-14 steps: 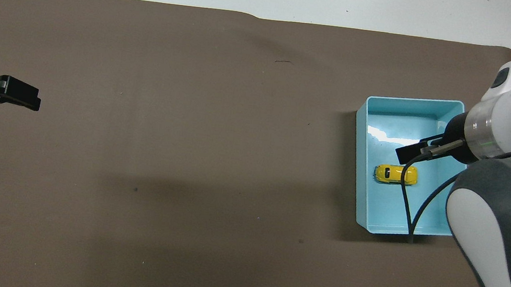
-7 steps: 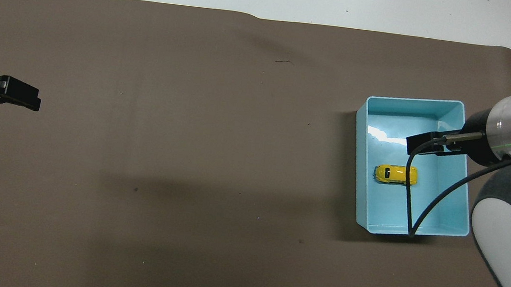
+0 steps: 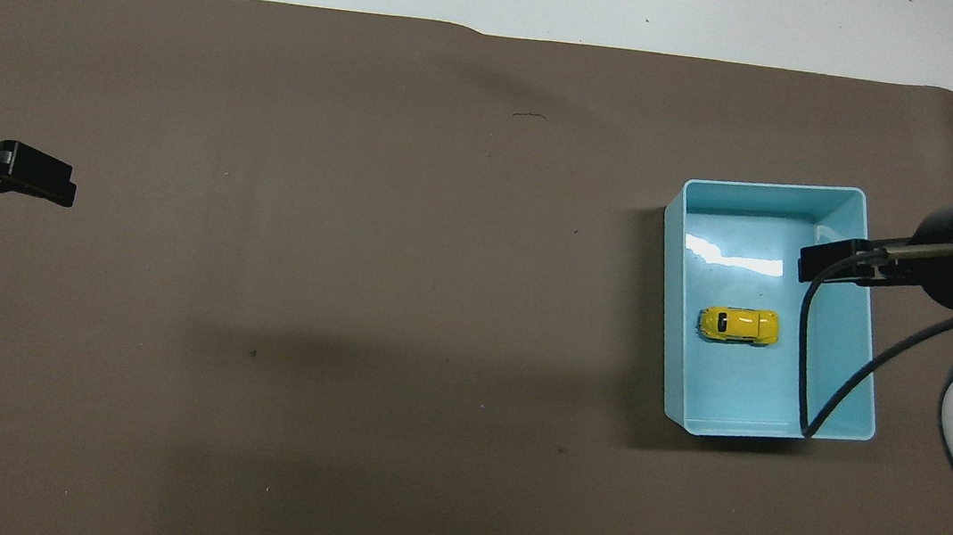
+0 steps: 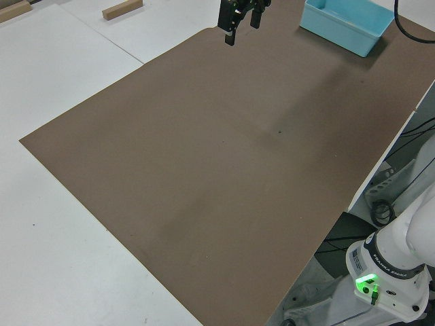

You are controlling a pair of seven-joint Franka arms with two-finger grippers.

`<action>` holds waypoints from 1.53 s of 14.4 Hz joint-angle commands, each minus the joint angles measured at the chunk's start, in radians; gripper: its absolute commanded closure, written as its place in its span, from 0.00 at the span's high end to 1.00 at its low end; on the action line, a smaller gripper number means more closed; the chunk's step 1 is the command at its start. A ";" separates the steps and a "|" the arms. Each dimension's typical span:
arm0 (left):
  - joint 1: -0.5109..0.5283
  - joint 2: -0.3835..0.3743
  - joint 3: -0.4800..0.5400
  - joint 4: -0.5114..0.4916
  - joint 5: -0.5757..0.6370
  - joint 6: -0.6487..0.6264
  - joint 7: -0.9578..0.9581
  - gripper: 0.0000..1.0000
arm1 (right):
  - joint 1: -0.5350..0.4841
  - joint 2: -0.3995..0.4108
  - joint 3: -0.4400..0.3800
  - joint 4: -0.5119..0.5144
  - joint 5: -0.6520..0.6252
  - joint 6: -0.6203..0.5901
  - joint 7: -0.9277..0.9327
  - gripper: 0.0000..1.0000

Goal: Wind up and store yellow beetle car

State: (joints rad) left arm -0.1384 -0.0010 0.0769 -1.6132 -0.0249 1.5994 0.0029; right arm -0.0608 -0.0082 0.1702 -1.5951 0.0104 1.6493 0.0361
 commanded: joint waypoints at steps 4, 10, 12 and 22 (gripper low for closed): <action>0.011 -0.025 -0.006 -0.027 -0.006 0.004 -0.003 1.00 | -0.010 -0.009 0.006 0.000 0.020 0.013 0.022 1.00; 0.011 -0.025 -0.006 -0.027 -0.006 0.004 -0.003 1.00 | -0.013 -0.032 0.003 -0.031 0.019 0.000 0.018 1.00; 0.011 -0.025 -0.006 -0.027 -0.006 0.004 -0.003 1.00 | -0.013 -0.030 0.003 -0.028 0.019 0.003 0.015 1.00; 0.011 -0.025 -0.006 -0.027 -0.006 0.004 -0.003 1.00 | -0.014 -0.030 -0.003 -0.028 0.019 0.001 0.015 1.00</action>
State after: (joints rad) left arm -0.1384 -0.0010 0.0769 -1.6132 -0.0249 1.5994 0.0029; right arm -0.0624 -0.0162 0.1633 -1.5995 0.0142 1.6492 0.0363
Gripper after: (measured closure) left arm 0.000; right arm 0.000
